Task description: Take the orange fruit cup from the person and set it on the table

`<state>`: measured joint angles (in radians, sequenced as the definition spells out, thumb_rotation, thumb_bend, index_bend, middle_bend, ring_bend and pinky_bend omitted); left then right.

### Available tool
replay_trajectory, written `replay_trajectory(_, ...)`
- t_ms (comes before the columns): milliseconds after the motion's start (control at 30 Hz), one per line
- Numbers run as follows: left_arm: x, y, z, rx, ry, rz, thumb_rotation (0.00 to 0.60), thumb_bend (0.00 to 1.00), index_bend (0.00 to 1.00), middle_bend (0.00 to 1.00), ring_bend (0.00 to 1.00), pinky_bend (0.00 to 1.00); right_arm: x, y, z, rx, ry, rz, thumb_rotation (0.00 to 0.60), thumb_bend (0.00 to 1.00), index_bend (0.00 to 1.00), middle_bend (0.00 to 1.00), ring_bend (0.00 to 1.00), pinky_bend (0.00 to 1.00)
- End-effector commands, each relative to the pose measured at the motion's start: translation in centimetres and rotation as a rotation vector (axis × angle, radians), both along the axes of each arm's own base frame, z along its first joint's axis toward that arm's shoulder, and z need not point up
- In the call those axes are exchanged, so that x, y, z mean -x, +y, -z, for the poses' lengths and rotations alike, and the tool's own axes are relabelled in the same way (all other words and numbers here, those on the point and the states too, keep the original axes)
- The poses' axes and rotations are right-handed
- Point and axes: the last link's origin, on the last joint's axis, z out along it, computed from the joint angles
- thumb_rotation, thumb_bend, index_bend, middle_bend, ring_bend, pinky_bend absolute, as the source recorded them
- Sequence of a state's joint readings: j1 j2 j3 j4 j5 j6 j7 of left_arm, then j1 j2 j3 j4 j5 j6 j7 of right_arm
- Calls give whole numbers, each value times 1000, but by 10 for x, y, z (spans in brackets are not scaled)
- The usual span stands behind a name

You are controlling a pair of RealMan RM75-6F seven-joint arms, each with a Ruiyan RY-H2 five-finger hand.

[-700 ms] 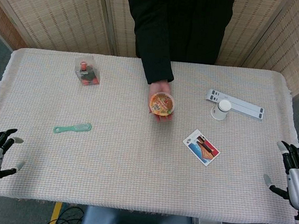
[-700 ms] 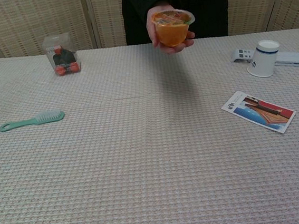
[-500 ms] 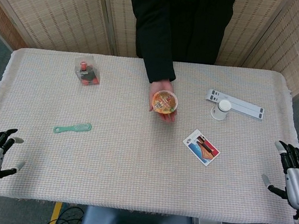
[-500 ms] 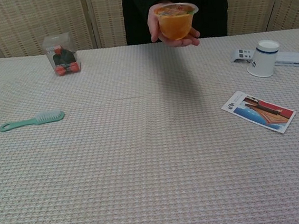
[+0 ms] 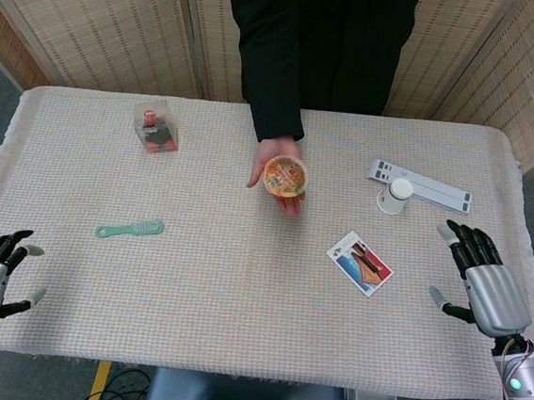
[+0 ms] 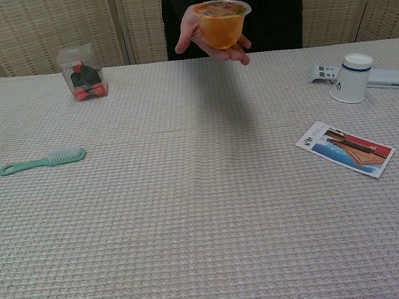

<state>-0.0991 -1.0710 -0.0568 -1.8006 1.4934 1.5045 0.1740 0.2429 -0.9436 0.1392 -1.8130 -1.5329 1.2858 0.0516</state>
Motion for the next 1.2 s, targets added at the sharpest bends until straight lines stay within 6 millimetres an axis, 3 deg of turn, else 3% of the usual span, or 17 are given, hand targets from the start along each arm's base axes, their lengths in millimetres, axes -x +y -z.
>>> replay_trajectory(33,1,-1,0,-2,-2,-3,600,220,364,195,201,239,-36,-36,6,-58,5,-94,600,286,0,5,0,0)
replay_trajectory(367,6,-7,-6,-16,-3,-15,600,220,364,195,201,239,-121,-115,45,-229,8,-198,600,210,0,0,0,0)
replay_trajectory(600,10,-13,-10,-29,-8,-25,600,220,365,195,201,239,-161,-164,77,-256,27,-206,600,207,0,0,0,0)
replay_trajectory(800,15,-18,-14,-40,-10,-43,600,220,365,195,201,239,-187,-186,101,-301,26,-188,600,206,0,0,0,0)
replay_trajectory(1067,21,-23,-16,-48,-12,-60,600,220,365,195,201,239,-209,-199,122,-328,26,-172,600,221,0,6,0,2)
replay_trajectory(1200,22,-23,-16,-47,-14,-63,600,220,365,195,201,239,-215,-205,129,-325,24,-159,600,274,0,49,0,96)
